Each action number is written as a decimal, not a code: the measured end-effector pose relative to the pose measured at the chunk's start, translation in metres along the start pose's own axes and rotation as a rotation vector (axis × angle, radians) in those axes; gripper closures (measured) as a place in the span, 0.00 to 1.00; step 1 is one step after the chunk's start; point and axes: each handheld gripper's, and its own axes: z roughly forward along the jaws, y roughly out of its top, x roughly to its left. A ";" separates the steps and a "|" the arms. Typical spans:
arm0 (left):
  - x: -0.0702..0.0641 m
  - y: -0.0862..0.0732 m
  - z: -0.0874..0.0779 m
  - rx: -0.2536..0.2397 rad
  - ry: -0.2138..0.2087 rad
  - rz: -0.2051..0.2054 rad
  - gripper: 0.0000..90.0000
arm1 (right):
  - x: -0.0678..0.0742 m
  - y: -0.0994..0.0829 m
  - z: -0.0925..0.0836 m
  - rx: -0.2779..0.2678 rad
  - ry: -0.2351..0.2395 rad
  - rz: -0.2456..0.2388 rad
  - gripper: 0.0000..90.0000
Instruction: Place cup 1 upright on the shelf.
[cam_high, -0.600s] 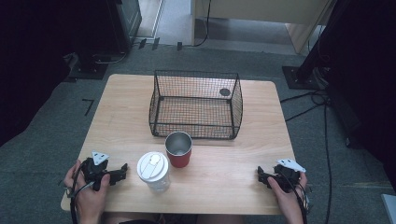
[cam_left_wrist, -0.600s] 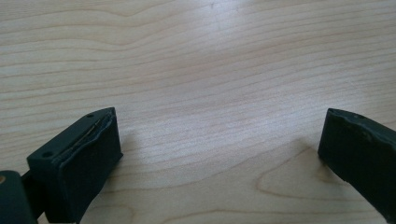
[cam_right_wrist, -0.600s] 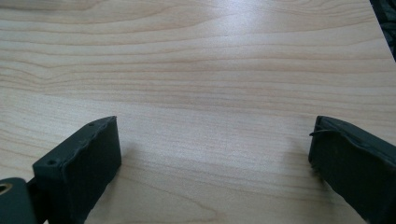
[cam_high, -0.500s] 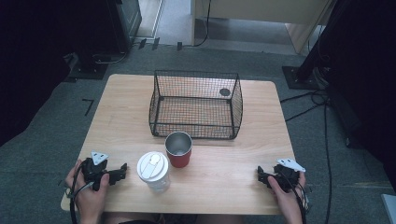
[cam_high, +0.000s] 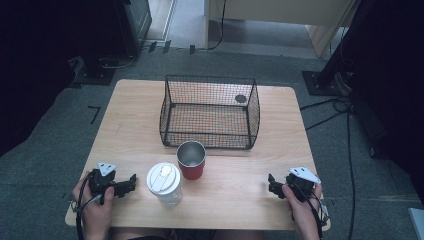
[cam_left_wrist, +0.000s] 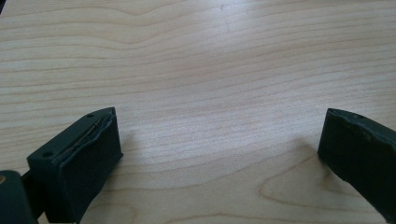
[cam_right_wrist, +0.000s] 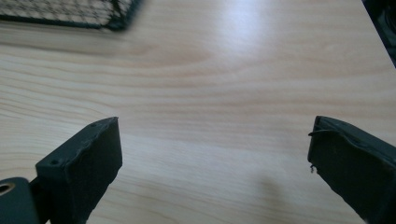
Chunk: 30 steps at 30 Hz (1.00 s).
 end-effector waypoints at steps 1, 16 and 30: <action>0.000 0.000 0.000 0.001 0.000 0.000 0.00 | 0.003 0.001 -0.001 -0.014 0.005 -0.012 0.03; 0.000 0.000 0.000 0.001 0.000 -0.001 0.00 | 0.062 0.018 -0.014 -0.070 0.168 -0.103 0.03; 0.000 0.000 0.000 0.000 0.000 -0.001 0.00 | 0.123 0.030 -0.007 -0.100 0.310 -0.183 0.03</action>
